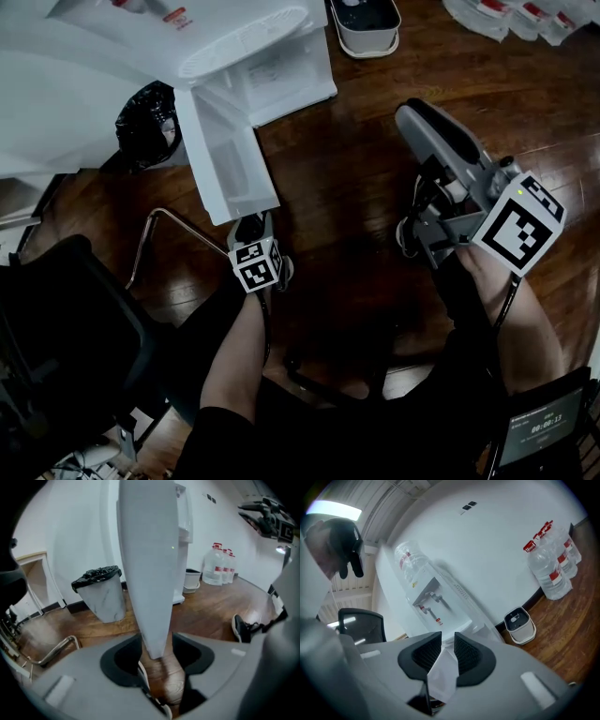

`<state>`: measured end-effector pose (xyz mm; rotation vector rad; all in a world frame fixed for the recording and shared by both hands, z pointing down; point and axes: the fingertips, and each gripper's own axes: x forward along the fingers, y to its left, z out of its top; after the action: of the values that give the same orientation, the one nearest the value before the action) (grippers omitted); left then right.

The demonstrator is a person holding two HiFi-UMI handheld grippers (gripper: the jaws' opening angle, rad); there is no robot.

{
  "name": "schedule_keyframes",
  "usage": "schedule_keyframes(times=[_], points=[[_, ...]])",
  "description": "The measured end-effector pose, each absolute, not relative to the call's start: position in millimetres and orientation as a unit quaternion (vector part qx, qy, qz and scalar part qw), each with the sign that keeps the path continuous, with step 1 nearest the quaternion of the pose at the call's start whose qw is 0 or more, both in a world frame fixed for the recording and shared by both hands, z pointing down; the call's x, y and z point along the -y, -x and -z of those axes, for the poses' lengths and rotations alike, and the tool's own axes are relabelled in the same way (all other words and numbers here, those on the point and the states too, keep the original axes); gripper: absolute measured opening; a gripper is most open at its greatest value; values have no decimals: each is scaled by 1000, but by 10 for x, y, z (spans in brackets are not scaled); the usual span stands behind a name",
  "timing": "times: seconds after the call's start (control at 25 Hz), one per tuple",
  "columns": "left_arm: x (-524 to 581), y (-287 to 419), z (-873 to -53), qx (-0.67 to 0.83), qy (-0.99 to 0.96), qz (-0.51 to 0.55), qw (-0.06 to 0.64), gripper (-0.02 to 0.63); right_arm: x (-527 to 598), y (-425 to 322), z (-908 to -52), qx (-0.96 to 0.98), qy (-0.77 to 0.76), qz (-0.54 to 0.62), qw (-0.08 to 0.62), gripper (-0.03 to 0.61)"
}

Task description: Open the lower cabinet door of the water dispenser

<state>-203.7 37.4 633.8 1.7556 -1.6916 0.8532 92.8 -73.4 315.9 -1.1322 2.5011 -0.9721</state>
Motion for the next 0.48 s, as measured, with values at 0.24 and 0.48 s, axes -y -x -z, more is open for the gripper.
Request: schedule_keyframes(times=[0.24,0.48], points=[[-231,1907,-6448,630,-667,-287,275,213,704,-826,-3024,-862,357,334,132,78],[-134,1538,-6511,593,-702,-307,248,221,731,-875,-3140,-851,354,365,133,78]])
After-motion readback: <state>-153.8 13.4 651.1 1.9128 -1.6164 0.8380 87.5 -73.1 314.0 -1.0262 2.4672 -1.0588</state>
